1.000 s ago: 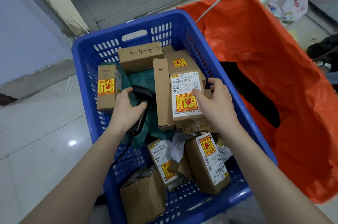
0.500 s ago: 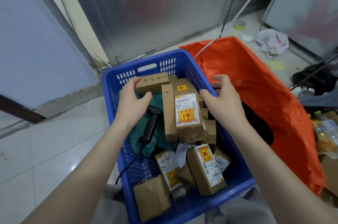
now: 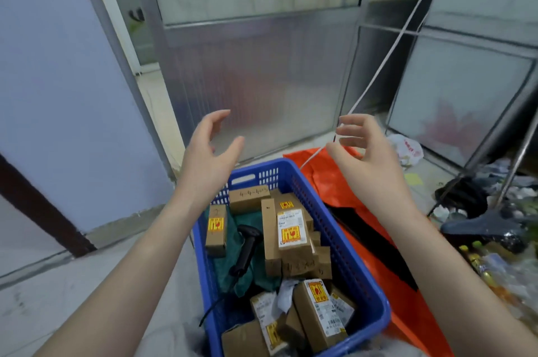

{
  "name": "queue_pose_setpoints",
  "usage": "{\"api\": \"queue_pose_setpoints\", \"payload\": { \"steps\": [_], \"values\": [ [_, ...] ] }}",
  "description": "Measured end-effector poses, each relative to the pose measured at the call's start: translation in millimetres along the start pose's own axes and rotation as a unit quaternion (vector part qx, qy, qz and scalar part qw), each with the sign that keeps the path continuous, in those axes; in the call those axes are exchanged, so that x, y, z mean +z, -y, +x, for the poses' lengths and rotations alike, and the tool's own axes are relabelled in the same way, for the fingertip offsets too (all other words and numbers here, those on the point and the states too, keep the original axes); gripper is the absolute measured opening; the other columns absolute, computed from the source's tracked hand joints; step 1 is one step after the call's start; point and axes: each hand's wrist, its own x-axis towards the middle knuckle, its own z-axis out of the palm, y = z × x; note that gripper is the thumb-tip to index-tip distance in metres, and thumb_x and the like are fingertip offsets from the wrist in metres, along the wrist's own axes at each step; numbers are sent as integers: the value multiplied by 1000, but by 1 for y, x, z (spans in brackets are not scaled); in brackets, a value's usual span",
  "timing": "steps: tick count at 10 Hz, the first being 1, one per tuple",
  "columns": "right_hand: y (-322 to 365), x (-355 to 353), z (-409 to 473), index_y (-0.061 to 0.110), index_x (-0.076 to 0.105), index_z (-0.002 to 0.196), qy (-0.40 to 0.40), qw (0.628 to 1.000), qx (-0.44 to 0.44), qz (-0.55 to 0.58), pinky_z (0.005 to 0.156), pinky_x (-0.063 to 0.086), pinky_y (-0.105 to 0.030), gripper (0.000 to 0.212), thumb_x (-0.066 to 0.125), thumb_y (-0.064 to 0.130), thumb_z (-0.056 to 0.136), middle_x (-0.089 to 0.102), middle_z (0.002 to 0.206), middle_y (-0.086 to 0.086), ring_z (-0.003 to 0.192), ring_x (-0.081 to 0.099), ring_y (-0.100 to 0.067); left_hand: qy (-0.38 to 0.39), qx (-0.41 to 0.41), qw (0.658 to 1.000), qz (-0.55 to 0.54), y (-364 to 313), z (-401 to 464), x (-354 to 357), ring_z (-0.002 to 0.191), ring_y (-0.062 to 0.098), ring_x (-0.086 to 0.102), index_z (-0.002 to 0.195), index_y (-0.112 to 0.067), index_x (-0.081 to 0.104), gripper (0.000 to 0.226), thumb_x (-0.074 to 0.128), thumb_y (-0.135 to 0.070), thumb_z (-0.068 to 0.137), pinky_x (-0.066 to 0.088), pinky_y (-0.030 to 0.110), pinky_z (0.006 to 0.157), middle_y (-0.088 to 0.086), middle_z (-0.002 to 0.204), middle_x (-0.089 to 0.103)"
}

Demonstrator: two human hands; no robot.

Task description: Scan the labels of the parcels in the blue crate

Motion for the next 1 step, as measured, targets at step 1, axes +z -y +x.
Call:
{"api": "queue_pose_setpoints", "payload": {
  "steps": [1],
  "values": [
    [39,-22,-13,28,51,113,-21,998,-52,6,79,46,-20,30,61,17,86,60,108,10,103,58,-6,-26,44,998,-28,-38,-9,-22,123,-2,40,134,-28,46,45,59,-24,91,33,19,100,-18,132,45]
  ]
}}
